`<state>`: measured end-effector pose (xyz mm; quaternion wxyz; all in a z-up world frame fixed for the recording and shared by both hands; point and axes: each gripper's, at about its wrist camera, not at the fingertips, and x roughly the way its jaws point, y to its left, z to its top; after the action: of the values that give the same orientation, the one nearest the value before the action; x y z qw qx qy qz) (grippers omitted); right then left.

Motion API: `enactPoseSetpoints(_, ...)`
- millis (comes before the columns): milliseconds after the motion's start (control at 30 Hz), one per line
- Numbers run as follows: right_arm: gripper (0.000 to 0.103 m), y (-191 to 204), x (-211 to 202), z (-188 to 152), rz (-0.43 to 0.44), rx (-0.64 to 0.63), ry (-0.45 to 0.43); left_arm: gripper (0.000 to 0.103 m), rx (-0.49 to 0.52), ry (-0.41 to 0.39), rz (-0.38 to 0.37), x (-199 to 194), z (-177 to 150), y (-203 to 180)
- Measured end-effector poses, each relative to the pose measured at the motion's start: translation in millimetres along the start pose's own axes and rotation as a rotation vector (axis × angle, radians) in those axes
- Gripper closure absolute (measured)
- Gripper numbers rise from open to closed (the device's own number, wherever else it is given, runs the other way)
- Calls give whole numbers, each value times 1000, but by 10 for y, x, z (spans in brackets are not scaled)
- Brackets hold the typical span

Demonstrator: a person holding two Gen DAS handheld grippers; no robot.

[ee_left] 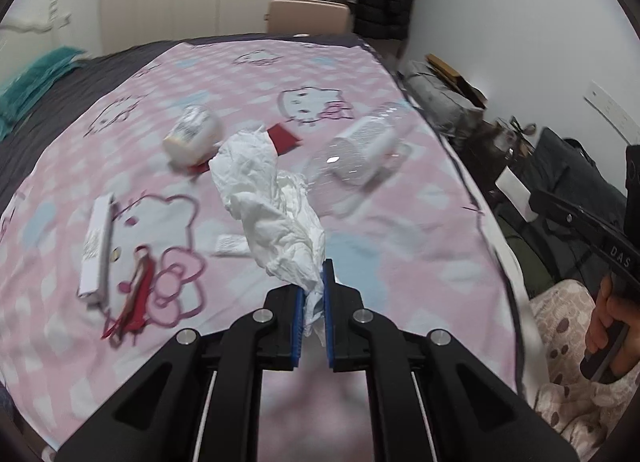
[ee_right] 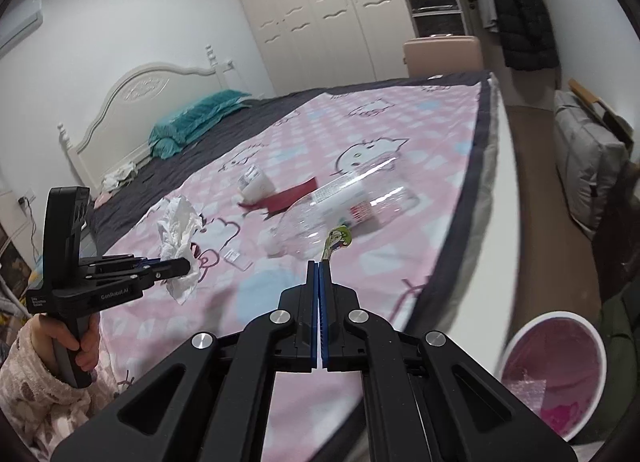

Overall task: Collect trash
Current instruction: 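Carry the tissue and candy wrapper over to the white bin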

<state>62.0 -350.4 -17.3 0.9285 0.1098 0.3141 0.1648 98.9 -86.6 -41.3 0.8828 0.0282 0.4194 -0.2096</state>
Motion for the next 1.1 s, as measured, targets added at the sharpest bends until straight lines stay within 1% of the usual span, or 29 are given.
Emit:
enactPoseSetpoints(200, 103, -474, -450, 9, -68, 65, -60, 95, 132, 14, -62, 139, 255, -657)
enactPoseSetpoints(333, 103, -790, -712, 1, -112, 100, -85, 95, 218, 22, -105, 258, 412, -1088)
enactPoseSetpoints(400, 103, -933, -844, -22, -136, 111, -90, 95, 258, 28, -135, 334, 495, -1312)
enactPoseSetpoints(500, 103, -1149, -1030, -60, -170, 113, -84, 95, 317, 37, -160, 435, 600, -1611)
enactPoseSetpoints(667, 103, -1488, -1298, -90, -220, 114, -74, 95, 389, 56, -193, 588, 696, -2028)
enactPoseSetpoints(867, 103, -1873, -1502, -156, -266, 149, -75, 95, 478, 103, -229, 833, 756, -2496)
enactPoseSetpoints(1100, 103, -2255, -1556, -334, -270, 219, -54, 95, 560, 176, -268, 1195, 754, -2979)
